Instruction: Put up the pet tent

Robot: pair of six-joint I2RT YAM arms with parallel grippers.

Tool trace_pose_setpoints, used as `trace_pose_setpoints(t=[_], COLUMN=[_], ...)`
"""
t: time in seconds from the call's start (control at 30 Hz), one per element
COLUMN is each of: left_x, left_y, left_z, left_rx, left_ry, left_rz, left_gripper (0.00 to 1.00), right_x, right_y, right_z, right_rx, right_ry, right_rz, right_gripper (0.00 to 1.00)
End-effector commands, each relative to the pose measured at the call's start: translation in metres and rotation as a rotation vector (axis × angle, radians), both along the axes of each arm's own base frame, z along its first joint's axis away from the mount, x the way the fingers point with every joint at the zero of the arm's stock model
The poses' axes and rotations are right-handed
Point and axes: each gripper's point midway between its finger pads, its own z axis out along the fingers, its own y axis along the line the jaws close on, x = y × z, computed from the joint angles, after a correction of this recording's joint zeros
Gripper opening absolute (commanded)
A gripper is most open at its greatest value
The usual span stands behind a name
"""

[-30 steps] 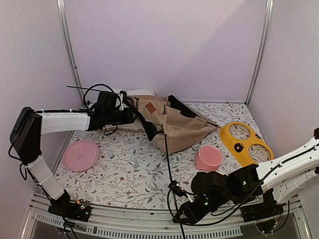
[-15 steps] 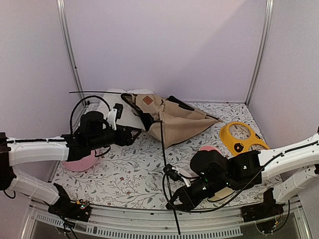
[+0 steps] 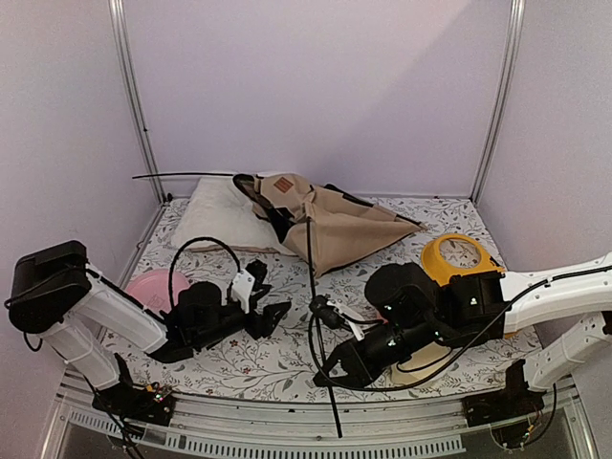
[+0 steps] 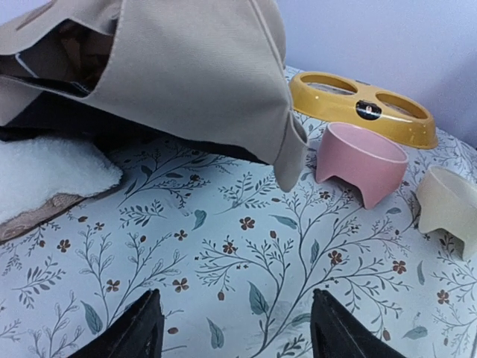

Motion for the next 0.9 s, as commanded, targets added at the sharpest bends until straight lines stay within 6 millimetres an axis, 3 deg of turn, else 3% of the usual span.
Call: trace_pose_setpoints(t=[0.0,0.37,0.87], left_x=[0.007,0.018,0.025], left_y=[-0.023,-0.051,-0.07], left_z=[0.034,0.031,0.025], left_rx=[-0.061,-0.073,-0.053], left_ry=[-0.192,-0.23,-0.237], left_rz=[0.006,-0.007,-0.019], left_gripper=[0.68,0.66,0.58], right_x=[0.016,0.02,0.025], right_y=[0.007,0.007,0.009], right_z=[0.022,0.031,0.036], right_rx=[0.05,0.05,0.055], right_ry=[-0.078,-0.088,-0.096], right_rz=[-0.01,-0.024,-0.042], right_gripper=[0.0,0.0,0.0])
